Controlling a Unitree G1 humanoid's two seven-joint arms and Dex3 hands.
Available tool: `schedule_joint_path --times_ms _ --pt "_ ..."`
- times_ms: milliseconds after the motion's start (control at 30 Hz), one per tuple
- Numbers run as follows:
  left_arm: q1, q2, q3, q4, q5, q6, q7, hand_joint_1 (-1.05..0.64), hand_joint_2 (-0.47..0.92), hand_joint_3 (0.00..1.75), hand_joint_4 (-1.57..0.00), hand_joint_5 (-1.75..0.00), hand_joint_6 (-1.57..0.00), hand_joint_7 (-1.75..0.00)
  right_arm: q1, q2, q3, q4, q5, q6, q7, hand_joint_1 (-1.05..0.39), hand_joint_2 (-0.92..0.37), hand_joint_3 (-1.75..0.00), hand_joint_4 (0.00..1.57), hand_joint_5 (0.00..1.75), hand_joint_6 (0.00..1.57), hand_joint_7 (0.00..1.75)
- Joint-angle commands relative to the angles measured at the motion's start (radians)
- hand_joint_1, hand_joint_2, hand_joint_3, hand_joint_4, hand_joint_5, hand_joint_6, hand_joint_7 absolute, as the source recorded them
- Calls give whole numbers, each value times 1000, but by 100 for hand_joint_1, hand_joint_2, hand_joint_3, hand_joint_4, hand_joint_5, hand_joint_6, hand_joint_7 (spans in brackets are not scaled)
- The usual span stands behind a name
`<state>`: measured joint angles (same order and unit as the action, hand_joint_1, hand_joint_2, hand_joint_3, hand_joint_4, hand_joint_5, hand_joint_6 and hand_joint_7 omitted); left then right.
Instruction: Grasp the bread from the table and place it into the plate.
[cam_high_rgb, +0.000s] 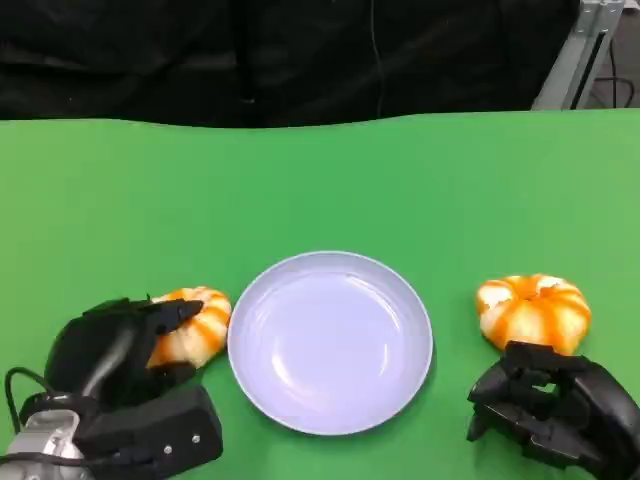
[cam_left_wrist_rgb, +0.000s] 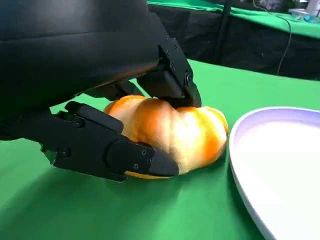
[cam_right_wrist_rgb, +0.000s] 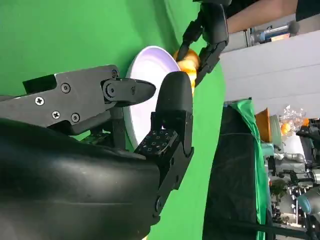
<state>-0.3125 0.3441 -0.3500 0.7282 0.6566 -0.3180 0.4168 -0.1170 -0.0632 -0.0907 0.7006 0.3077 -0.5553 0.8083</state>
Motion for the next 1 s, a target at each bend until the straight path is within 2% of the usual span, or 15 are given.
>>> schedule_joint_path --times_ms 33,133,167,233,267,367,467,567,833,1000 --pt "10 7 -3 25 -3 13 -10 -2 92 19 -46 -132 -103 -22 -5 -13 -7 1 -2 -9 -6 -10 -91 -30 66 140 78 98" --pt "10 11 -9 24 8 11 1 -1 92 18 -46 -136 -104 -26 -5 -12 -9 -1 3 1 -4 -10 -91 -29 66 140 77 98" --pt "9 13 -11 25 11 8 6 -2 92 17 -48 -140 -96 -44 -5 -12 -9 -1 3 3 -4 -9 -91 -29 66 140 77 98" --pt "9 11 -11 28 13 3 22 -2 92 16 -48 -141 -88 -63 -7 -11 -10 1 8 7 -1 -9 -91 -29 66 140 77 98" --pt "10 7 -10 31 13 -2 40 -4 92 19 -53 -147 -84 -87 -7 -9 -12 1 13 13 2 -7 -91 -30 66 140 77 98" --pt "10 -7 -2 47 2 -22 87 -5 92 20 -58 -157 -79 -117 -9 -6 -15 4 24 22 11 -5 -91 -30 65 140 77 97" --pt "7 -14 -4 65 6 -32 130 -4 92 24 -57 -167 -72 -136 -11 -4 -18 5 28 31 14 -4 -91 -30 65 139 77 96" --pt "4 -16 -10 72 16 -25 157 -4 92 24 -56 -170 -68 -143 -10 -4 -18 2 23 28 12 -4 -91 -31 65 139 78 95" --pt "11 -17 -7 47 60 -7 292 -7 92 19 -52 -173 -64 -143 -12 -5 -21 7 20 27 19 -6 -89 -32 65 139 77 95" --pt "30 -11 8 0 62 16 319 -5 92 18 -50 -173 -63 -142 -11 -3 -21 4 21 29 16 -5 -89 -34 65 140 77 95"
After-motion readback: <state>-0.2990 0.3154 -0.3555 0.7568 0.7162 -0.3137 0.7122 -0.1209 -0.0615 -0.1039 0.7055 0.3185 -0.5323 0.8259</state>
